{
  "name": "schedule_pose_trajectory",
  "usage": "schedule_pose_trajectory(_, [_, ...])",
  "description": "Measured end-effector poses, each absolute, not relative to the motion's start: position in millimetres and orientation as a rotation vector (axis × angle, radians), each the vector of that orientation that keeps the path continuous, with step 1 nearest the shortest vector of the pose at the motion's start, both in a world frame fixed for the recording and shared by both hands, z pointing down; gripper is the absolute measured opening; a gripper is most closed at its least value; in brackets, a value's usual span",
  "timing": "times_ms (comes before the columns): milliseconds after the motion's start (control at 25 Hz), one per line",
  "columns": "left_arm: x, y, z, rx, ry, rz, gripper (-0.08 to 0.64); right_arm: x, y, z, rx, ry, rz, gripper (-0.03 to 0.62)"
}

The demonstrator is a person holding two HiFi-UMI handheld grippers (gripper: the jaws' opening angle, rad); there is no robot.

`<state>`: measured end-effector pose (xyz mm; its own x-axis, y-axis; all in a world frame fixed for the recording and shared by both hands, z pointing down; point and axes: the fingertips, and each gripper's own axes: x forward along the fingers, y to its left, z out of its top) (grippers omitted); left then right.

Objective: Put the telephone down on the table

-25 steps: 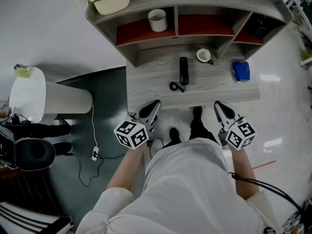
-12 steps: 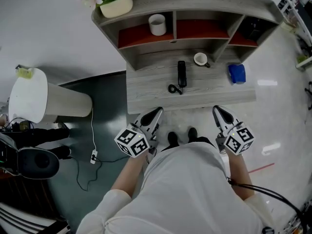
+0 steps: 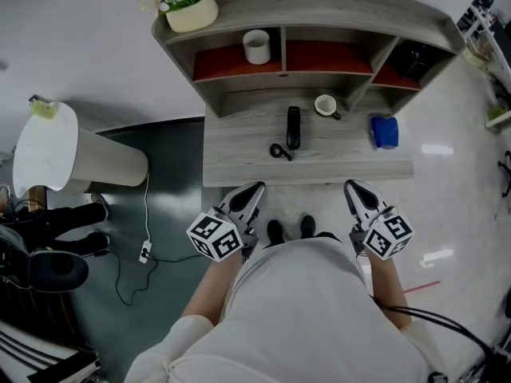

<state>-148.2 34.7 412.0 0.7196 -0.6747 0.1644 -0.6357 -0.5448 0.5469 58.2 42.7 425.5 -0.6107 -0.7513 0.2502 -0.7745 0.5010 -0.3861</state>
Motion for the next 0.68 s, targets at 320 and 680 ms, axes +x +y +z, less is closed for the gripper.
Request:
schedule_pose_trajectory(320, [-138.4, 33.0, 415.0, 2.311, -0.999, -0.074, 0.009, 66.6, 35.6, 422.8, 1.349, -2.705, 0.742, 0.017])
schedule_pose_trajectory(680, [-132.7, 33.1, 413.7, 2.313, -0.996, -0.072, 0.009, 72.5, 37.8, 423.9, 1.350, -2.712, 0.764, 0.017])
